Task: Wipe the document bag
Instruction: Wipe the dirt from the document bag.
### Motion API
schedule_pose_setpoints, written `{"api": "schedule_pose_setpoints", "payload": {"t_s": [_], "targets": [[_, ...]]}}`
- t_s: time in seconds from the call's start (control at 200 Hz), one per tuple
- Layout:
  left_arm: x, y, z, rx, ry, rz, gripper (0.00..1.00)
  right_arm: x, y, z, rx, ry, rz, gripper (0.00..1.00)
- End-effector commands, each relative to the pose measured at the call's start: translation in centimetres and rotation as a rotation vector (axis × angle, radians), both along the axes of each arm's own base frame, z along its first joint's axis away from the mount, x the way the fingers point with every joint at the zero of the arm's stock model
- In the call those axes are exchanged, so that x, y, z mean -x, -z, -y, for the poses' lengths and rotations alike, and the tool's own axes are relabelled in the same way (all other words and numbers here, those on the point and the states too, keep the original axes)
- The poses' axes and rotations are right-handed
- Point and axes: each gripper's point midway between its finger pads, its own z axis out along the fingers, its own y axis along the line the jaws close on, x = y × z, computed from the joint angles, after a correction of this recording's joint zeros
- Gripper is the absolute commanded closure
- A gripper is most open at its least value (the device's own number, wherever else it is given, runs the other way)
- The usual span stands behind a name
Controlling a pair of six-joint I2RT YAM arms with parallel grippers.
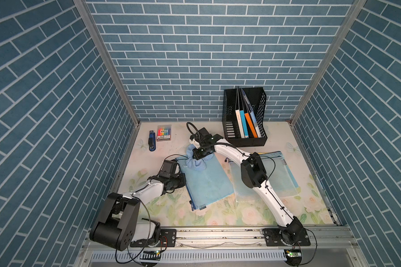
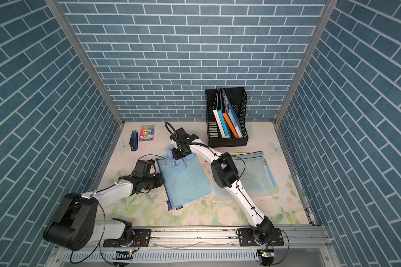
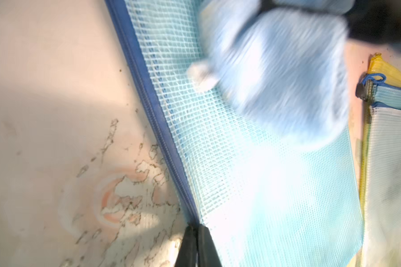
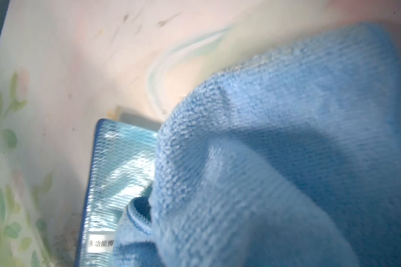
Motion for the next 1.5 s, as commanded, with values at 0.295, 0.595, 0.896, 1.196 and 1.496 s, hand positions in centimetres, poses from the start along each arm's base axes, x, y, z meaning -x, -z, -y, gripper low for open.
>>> {"api": "schedule_pose_setpoints", "payload": {"t_s": [0.295, 0.595, 0.896, 1.196, 1.496], "targets": [[-0.4, 0.4, -0.5, -0.003, -0.055, 0.003, 1.0, 3.3, -0.1, 0.4, 0.105, -0.092, 0.007, 0.93], [-1.4, -0.5, -1.0, 0.018, -0.112, 0.043, 1.0, 13.3, -1.3, -4.6, -0.03, -0.22, -0.128, 0.93], [-0.7, -0.4, -1.8, 0.03, -0.164, 0.056, 1.0, 6.4, -0.4, 2.1, 0.151, -0.085, -0.037, 0.94], [-1.1, -0.8, -1.9, 0.069, -0.202, 0.077, 1.0, 3.1, -1.0, 6.7, 0.131, 0.003, -0.047, 0.94], [-1.8, -0.8, -1.9, 0.137, -0.268, 0.094, 1.0, 16.7, -2.5, -1.6, 0.016, -0.312, -0.129, 0.94]]}}
